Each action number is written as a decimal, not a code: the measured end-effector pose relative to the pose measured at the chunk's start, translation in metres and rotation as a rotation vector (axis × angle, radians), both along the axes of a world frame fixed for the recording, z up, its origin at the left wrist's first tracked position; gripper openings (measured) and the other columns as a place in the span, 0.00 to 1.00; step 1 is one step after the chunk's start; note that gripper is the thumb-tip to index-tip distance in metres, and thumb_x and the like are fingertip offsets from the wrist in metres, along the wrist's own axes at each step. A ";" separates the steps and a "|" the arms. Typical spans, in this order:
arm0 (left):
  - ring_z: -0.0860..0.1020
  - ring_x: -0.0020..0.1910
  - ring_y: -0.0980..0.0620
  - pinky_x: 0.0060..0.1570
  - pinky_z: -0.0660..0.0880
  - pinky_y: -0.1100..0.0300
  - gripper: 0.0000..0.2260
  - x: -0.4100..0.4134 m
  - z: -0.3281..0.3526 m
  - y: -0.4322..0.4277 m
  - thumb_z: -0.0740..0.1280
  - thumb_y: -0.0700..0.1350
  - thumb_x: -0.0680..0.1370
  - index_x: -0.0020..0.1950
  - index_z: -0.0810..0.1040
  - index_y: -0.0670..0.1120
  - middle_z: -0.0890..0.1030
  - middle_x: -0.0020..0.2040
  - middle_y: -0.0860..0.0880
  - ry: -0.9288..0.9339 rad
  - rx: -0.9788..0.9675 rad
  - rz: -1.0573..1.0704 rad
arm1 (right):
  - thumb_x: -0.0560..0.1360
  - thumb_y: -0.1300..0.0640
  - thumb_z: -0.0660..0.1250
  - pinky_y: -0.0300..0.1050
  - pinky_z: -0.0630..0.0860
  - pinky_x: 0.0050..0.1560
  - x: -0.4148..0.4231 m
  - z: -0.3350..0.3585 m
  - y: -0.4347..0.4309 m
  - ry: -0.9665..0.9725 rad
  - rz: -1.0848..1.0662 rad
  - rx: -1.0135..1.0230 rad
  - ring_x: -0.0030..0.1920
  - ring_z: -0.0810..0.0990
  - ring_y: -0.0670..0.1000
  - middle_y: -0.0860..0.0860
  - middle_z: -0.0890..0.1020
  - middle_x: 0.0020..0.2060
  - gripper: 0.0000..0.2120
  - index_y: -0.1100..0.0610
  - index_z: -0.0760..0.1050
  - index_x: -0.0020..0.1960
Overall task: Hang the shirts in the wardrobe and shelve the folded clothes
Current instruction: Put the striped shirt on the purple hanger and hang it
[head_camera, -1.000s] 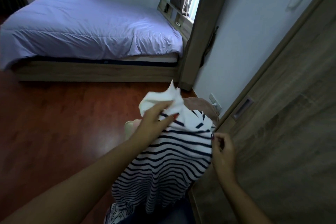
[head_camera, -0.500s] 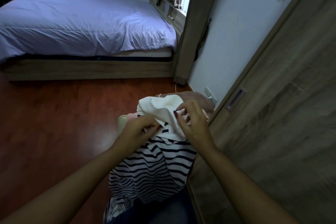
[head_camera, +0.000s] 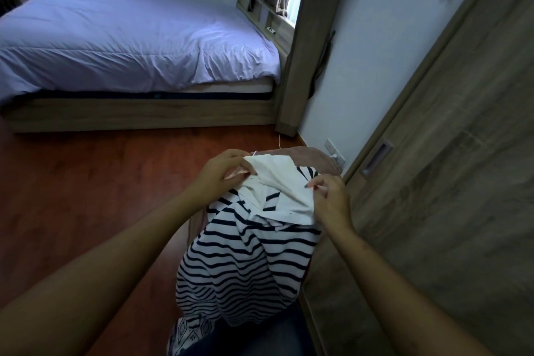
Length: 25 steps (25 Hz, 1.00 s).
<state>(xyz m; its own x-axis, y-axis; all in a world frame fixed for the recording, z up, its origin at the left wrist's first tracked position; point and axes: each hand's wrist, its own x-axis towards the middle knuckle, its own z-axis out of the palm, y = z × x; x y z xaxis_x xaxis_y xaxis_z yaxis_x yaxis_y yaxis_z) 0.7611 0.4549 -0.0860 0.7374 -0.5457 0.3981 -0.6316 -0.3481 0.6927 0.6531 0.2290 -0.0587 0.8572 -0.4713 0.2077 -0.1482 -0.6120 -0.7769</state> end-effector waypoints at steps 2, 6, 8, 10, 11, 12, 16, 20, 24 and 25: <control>0.75 0.55 0.61 0.52 0.73 0.68 0.09 0.001 0.001 -0.011 0.69 0.43 0.75 0.55 0.81 0.50 0.77 0.57 0.53 0.005 -0.033 0.014 | 0.76 0.50 0.63 0.49 0.73 0.61 -0.006 -0.005 0.006 0.105 0.103 -0.172 0.60 0.71 0.52 0.49 0.71 0.56 0.10 0.55 0.77 0.52; 0.76 0.50 0.56 0.48 0.73 0.64 0.11 0.004 0.007 -0.025 0.68 0.39 0.76 0.56 0.81 0.49 0.79 0.54 0.50 -0.011 -0.070 0.038 | 0.75 0.45 0.63 0.50 0.72 0.58 -0.009 -0.013 0.011 0.052 0.120 -0.780 0.62 0.68 0.54 0.52 0.72 0.63 0.16 0.52 0.76 0.57; 0.76 0.51 0.50 0.51 0.70 0.63 0.13 0.003 0.010 -0.031 0.68 0.38 0.75 0.57 0.81 0.49 0.80 0.53 0.50 -0.123 -0.024 0.066 | 0.76 0.55 0.65 0.40 0.72 0.48 -0.007 -0.001 0.007 -0.057 0.123 -0.632 0.51 0.75 0.50 0.53 0.79 0.52 0.09 0.55 0.79 0.54; 0.73 0.53 0.49 0.53 0.65 0.66 0.13 0.002 0.018 -0.035 0.69 0.40 0.75 0.58 0.81 0.50 0.80 0.52 0.52 -0.233 -0.004 0.096 | 0.76 0.59 0.65 0.34 0.70 0.41 -0.010 0.024 0.003 -0.171 0.094 -0.302 0.41 0.76 0.44 0.48 0.81 0.43 0.06 0.55 0.80 0.51; 0.71 0.54 0.51 0.55 0.64 0.66 0.13 0.000 0.024 -0.037 0.69 0.41 0.75 0.58 0.81 0.51 0.80 0.52 0.53 -0.265 0.004 0.083 | 0.76 0.60 0.64 0.34 0.70 0.40 -0.014 0.041 0.000 -0.229 0.070 -0.186 0.39 0.75 0.42 0.45 0.80 0.39 0.06 0.53 0.79 0.49; 0.70 0.54 0.52 0.55 0.65 0.65 0.13 -0.003 0.031 -0.039 0.70 0.42 0.75 0.59 0.80 0.52 0.78 0.52 0.54 -0.304 0.040 0.049 | 0.76 0.61 0.64 0.35 0.70 0.39 -0.020 0.057 -0.003 -0.287 0.048 -0.110 0.38 0.75 0.42 0.43 0.78 0.37 0.06 0.52 0.78 0.47; 0.74 0.47 0.52 0.43 0.75 0.57 0.12 -0.021 0.042 -0.057 0.69 0.43 0.74 0.56 0.75 0.53 0.72 0.54 0.53 -0.399 0.305 -0.103 | 0.76 0.62 0.63 0.36 0.75 0.40 -0.052 0.110 -0.013 -0.472 -0.007 0.052 0.39 0.78 0.45 0.47 0.79 0.38 0.04 0.56 0.76 0.45; 0.78 0.43 0.46 0.38 0.72 0.54 0.12 -0.037 0.067 -0.070 0.67 0.42 0.71 0.52 0.76 0.56 0.75 0.49 0.50 -0.208 0.243 0.177 | 0.77 0.60 0.63 0.40 0.75 0.40 -0.104 0.141 -0.038 -0.603 -0.141 0.138 0.38 0.77 0.45 0.48 0.79 0.37 0.04 0.58 0.76 0.45; 0.76 0.47 0.46 0.44 0.72 0.56 0.25 -0.073 0.122 -0.094 0.65 0.33 0.67 0.60 0.74 0.53 0.74 0.52 0.47 -0.289 0.119 0.099 | 0.76 0.58 0.63 0.43 0.73 0.38 -0.168 0.158 -0.069 -0.650 -0.242 0.122 0.37 0.75 0.46 0.49 0.77 0.35 0.04 0.57 0.75 0.43; 0.76 0.50 0.46 0.48 0.71 0.56 0.25 -0.088 0.140 -0.105 0.64 0.32 0.67 0.62 0.74 0.50 0.75 0.54 0.46 -0.299 0.050 0.063 | 0.76 0.59 0.64 0.40 0.73 0.37 -0.187 0.160 -0.078 -0.653 -0.266 0.102 0.36 0.74 0.45 0.48 0.77 0.35 0.04 0.55 0.75 0.43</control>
